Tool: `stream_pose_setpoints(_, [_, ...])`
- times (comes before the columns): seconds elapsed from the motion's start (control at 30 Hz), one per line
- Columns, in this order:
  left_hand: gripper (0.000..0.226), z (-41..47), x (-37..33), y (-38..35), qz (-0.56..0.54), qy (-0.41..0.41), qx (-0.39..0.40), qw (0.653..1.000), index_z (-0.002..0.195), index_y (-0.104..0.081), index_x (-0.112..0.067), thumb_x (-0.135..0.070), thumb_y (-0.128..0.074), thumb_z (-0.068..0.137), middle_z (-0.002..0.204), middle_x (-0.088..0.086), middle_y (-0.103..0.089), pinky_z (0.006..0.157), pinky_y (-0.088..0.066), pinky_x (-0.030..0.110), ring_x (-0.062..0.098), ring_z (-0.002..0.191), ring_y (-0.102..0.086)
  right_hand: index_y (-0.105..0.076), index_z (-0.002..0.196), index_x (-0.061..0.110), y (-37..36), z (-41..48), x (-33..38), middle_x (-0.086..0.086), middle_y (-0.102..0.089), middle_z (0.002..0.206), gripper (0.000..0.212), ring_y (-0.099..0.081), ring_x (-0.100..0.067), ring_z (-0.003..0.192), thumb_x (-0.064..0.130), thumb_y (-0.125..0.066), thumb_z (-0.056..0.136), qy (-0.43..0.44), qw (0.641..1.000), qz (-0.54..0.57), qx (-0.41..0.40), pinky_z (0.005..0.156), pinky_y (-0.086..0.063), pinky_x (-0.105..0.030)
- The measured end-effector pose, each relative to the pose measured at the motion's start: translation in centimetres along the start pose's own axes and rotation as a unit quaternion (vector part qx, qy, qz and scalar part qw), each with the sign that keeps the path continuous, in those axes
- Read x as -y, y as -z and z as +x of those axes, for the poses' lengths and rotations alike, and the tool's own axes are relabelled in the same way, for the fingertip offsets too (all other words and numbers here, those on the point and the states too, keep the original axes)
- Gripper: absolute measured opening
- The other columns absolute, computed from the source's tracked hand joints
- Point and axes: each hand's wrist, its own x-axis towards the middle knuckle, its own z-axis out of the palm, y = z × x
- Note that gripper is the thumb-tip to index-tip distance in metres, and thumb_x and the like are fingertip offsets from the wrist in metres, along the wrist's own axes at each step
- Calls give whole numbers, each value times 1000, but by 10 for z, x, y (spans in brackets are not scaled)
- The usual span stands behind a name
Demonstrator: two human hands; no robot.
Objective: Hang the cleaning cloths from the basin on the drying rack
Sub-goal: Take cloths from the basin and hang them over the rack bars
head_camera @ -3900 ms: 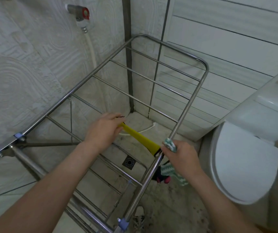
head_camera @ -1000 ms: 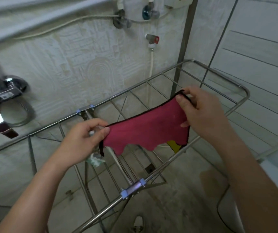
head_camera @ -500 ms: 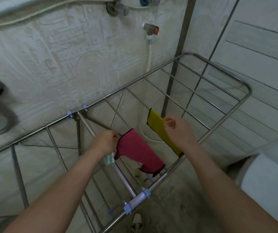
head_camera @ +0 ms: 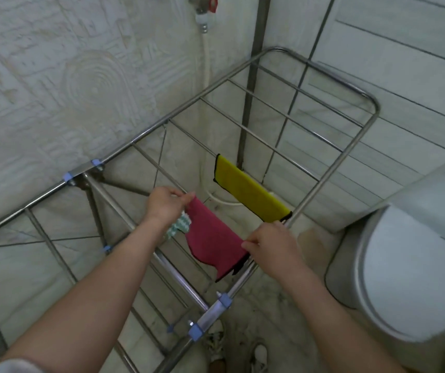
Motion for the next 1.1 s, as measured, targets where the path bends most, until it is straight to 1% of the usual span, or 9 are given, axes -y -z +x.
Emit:
stream_pose_setpoints(0.07, [26, -1, -4, 4, 59, -29, -16, 998, 61, -59, -22, -32, -70, 82, 60, 3, -64, 53, -44, 21, 13, 54, -60, -65, 61, 19, 1, -1, -2, 2, -61, 64, 33, -58, -23, 78, 39, -64, 87, 3, 1000, -10, -11, 82, -50, -37])
stream_pose_setpoints(0.17, [23, 2, -3, 10, 110, -62, -41, 991, 63, -61, -25, -31, -71, 82, 73, 1, -67, 67, -43, 23, 17, 73, -63, -76, 77, 21, 5, -7, -4, 4, -69, 77, 22, -55, -18, 85, 39, -67, 85, 8, 999, -23, -28, 78, -50, -33])
stream_pose_setpoints(0.23, [19, 2, 0, 11, 123, -56, -42, 990, 66, -63, -24, -28, -70, 83, 77, 2, -69, 69, -45, 25, 18, 75, -64, -76, 77, 24, 5, -11, -6, 4, -69, 75, 19, -56, -18, 86, 40, -69, 83, 16, 999, -22, -35, 76, -51, -35])
stream_pose_setpoints(0.3, [21, -1, 3, 10, 133, -52, -36, 989, 64, -61, -26, -23, -67, 84, 69, -2, -66, 66, -45, 24, 18, 71, -64, -75, 74, 24, 4, -12, -8, 6, -67, 73, 19, -56, -18, 85, 40, -69, 82, 25, 999, -21, -43, 74, -51, -36])
stream_pose_setpoints(0.47, [16, -3, 4, 10, 41, -44, -14, 998, 71, -66, -20, -27, -65, 86, 65, -3, -62, 57, -42, 23, 14, 63, -58, -73, 93, 24, 3, -12, -9, 4, -61, 93, 16, -41, -15, 88, 26, -57, 93, 41, 993, -88, -59, 70, -38, -27])
stream_pose_setpoints(0.57, [17, -3, 2, 9, -19, -40, -18, 999, 78, -67, -11, -26, -66, 86, 69, -1, -63, 56, -40, 19, 9, 63, -56, -71, 89, 21, 1, -15, -12, 2, -61, 97, 18, -43, -17, 91, 12, -56, 91, 24, 991, -105, -77, 67, -36, -28])
stream_pose_setpoints(0.77, [13, 2, 1, 4, -14, -52, -31, 998, 74, -65, -15, -22, -69, 84, 72, -5, -62, 67, -42, 22, 4, 66, -55, -71, 98, 23, -4, -21, -5, 4, -59, 96, 29, -45, -17, 99, 47, -56, 90, 28, 996, -36, -72, 83, -46, -32])
stream_pose_setpoints(0.97, [18, 5, 1, -1, 18, -67, -48, 996, 67, -63, -22, -30, -72, 81, 77, 3, -67, 74, -50, 29, 17, 76, -63, -72, 102, 21, -10, -22, -3, 3, -62, 98, 29, -46, -18, 98, 41, -52, 94, 38, 992, -94, -76, 83, -44, -29])
stream_pose_setpoints(1.1, [16, 3, 2, 0, 50, -74, -64, 994, 72, -63, -21, -31, -73, 79, 79, 2, -67, 75, -51, 31, 17, 80, -63, -73, 91, 19, -8, -25, -3, 0, -63, 97, 15, -44, -22, 99, 25, -59, 91, 24, 987, -131, -91, 80, -46, -32])
